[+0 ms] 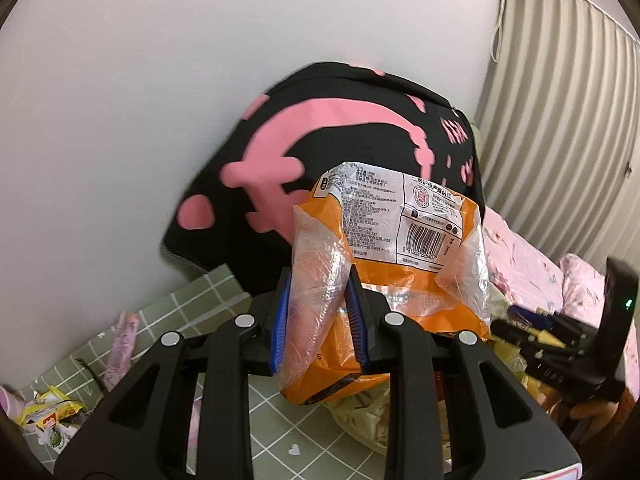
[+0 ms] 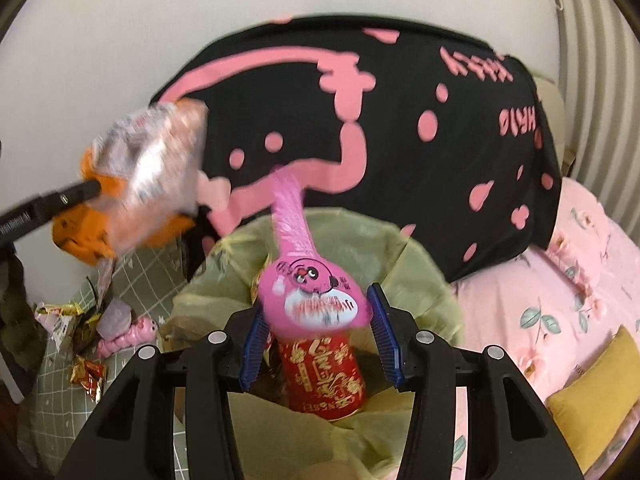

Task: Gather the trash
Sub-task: 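Carry the pink snack and orange bag over the trash bag and release them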

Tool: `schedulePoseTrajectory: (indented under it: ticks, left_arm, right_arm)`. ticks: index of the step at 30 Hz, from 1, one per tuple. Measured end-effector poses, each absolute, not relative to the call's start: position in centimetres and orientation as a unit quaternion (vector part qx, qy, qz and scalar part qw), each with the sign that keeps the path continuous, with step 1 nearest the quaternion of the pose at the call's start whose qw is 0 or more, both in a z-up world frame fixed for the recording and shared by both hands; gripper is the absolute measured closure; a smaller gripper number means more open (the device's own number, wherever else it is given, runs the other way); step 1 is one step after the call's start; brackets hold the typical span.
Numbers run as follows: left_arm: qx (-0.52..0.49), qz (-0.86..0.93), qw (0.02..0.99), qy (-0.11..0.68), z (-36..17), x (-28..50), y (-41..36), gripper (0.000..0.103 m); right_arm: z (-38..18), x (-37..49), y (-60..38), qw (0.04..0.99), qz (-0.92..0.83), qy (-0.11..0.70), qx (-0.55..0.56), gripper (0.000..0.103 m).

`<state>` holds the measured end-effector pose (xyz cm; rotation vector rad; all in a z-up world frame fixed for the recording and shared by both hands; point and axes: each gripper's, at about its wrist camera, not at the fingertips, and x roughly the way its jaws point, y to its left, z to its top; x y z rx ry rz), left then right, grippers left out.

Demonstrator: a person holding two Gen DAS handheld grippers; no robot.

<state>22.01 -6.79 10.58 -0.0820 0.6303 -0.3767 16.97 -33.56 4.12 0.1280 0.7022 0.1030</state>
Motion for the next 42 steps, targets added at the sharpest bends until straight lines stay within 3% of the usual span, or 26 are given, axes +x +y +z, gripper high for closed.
schedulePoseTrajectory:
  ticks: [3, 12, 18, 27, 32, 38, 42]
  left_arm:
    - [-0.045, -0.18, 0.933, 0.31, 10.6, 22.0, -6.3, 0.079]
    - [0.001, -0.225, 0.922, 0.315, 10.3, 21.5, -9.7, 0.079]
    - [0.104, -0.268, 0.902, 0.322, 8.6, 20.8, -16.7, 0.079]
    - [0.195, -0.308, 0.829, 0.423, 1.9, 21.6, -24.3, 0.079]
    - [0.161, -0.308, 0.823, 0.449, 0.5, 22.8, -24.2, 0.079]
    - [0.082, -0.334, 0.828, 0.442, 2.1, 22.7, -21.4, 0.053]
    - [0.036, -0.338, 0.841, 0.42, 4.0, 21.8, -19.2, 0.045]
  right_arm:
    - [3.7, 16.9, -33.1, 0.934, 0.051, 0.348, 0.059, 0.049]
    - [4.7, 14.5, -35.7, 0.944, -0.01, 0.323, 0.065, 0.049]
    - [4.9, 12.2, -40.1, 0.943, -0.075, 0.312, 0.095, 0.049]
    - [4.1, 9.5, -45.4, 0.932, -0.139, 0.306, 0.134, 0.049]
    - [3.3, 9.7, -46.1, 0.929, -0.139, 0.313, 0.14, 0.049]
    - [3.3, 10.7, -45.1, 0.932, -0.119, 0.314, 0.135, 0.049]
    - [4.2, 11.5, -43.3, 0.939, -0.099, 0.306, 0.12, 0.049]
